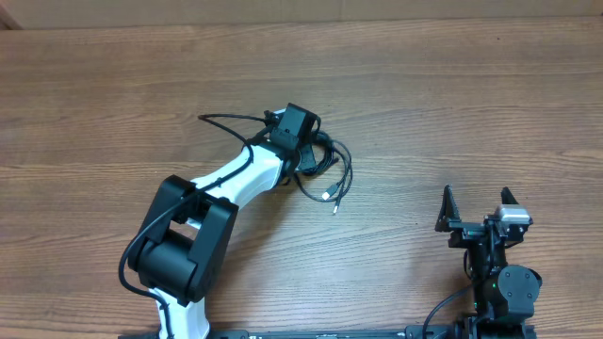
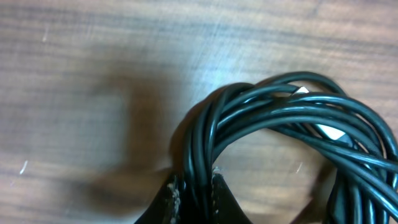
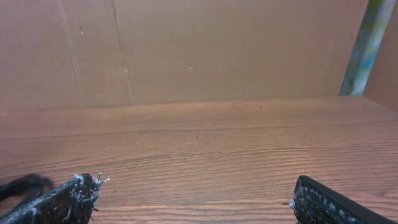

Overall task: Untangle cables
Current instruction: 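Move the left gripper forward over the coiled black cables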

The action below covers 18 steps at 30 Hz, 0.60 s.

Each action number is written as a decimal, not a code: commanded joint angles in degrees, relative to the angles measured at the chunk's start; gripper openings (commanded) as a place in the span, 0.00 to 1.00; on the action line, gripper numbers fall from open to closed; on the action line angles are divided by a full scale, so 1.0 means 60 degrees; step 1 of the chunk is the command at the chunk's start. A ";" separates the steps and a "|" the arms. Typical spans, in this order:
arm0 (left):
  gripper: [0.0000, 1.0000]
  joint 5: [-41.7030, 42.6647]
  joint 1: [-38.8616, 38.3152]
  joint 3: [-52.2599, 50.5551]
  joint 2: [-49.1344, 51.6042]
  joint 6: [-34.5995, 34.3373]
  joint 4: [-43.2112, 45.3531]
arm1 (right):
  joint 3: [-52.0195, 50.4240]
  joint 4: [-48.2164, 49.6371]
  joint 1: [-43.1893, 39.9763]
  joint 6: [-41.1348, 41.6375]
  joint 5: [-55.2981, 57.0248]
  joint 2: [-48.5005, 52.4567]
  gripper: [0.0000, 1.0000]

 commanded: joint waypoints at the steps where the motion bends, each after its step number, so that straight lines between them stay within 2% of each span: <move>1: 0.04 0.0441 0.0000 0.0408 -0.0412 -0.0947 -0.1796 | -0.0095 0.0055 -0.0062 0.0058 0.0087 -0.0040 1.00; 3: 0.04 0.0455 0.0000 0.0805 -0.0714 -0.2076 -0.3013 | -0.0095 0.0055 -0.0062 0.0058 0.0087 -0.0040 1.00; 4: 0.04 0.0696 0.0000 0.1100 -0.0976 -0.3585 -0.3952 | -0.0095 0.0055 -0.0062 0.0058 0.0087 -0.0040 1.00; 7: 0.04 0.2306 0.0000 0.1286 -0.1432 -0.6040 -0.4641 | -0.0095 0.0055 -0.0062 0.0058 0.0087 -0.0040 1.00; 8: 0.09 0.2867 -0.0011 0.1286 -0.1519 -0.6353 -0.4634 | -0.0095 0.0055 -0.0062 0.0058 0.0087 -0.0040 1.00; 9: 0.25 0.3362 -0.0029 0.1286 -0.1566 -0.6510 -0.4608 | -0.0095 0.0055 -0.0062 0.0058 0.0087 -0.0040 1.00; 10: 0.41 0.3778 -0.0036 0.1286 -0.1570 -0.6488 -0.4557 | -0.0095 0.0055 -0.0062 0.0058 0.0087 -0.0040 1.00; 12: 0.48 0.3938 -0.0033 0.1286 -0.1548 -0.5646 -0.4510 | -0.0095 0.0055 -0.0062 0.0058 0.0087 -0.0040 1.00; 14: 0.58 0.3486 -0.0015 0.1286 -0.1545 -0.4116 -0.4481 | -0.0095 0.0055 -0.0062 0.0058 0.0087 -0.0040 1.00; 16: 0.79 0.2754 -0.0018 0.1286 -0.1545 -0.2419 -0.4492 | -0.0095 0.0055 -0.0062 0.0058 0.0087 -0.0040 1.00; 17: 0.84 0.2342 -0.0018 0.1282 -0.1541 -0.1614 -0.4492 | -0.0095 0.0055 -0.0062 0.0058 0.0087 -0.0040 1.00; 18: 0.83 0.1974 -0.0018 0.1282 -0.1537 -0.0962 -0.4492 | -0.0095 0.0055 -0.0062 0.0058 0.0087 -0.0040 1.00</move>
